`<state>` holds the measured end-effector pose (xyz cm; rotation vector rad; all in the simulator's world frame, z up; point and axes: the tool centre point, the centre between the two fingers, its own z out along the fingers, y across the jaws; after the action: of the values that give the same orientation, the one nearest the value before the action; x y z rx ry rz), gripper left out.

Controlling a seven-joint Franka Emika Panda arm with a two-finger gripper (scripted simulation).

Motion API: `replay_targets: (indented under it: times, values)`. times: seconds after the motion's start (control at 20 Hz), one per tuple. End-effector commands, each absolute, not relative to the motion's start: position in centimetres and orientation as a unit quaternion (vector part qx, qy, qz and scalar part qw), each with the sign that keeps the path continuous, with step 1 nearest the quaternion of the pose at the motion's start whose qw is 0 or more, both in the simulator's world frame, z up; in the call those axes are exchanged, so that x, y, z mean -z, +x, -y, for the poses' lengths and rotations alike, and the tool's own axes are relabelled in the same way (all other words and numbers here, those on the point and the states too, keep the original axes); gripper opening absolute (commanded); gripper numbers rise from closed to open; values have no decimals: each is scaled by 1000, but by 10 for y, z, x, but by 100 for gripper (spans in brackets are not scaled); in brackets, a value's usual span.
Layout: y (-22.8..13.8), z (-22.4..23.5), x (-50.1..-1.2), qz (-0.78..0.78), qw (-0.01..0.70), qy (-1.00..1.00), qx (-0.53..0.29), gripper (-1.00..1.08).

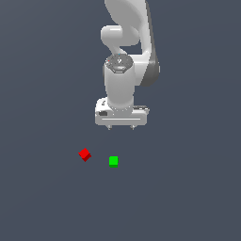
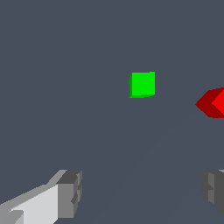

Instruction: Stack the red cube on top of the green cube.

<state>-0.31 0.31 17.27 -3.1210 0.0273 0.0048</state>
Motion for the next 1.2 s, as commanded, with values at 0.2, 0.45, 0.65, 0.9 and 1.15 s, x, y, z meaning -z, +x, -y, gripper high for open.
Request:
replay_targets:
  times: [0.2, 0.45, 0.65, 0.9, 1.15]
  values:
    - [0, 0, -170, -17, 10, -1000, -1, 100]
    - [10, 13, -161, -50, 9, -999, -1, 100]
    - [23, 33, -148, -96, 7, -995, -1, 100]
    - [42, 73, -124, -181, 4, -984, 0, 100]
    - [55, 118, -100, -267, 2, -964, 0, 100]
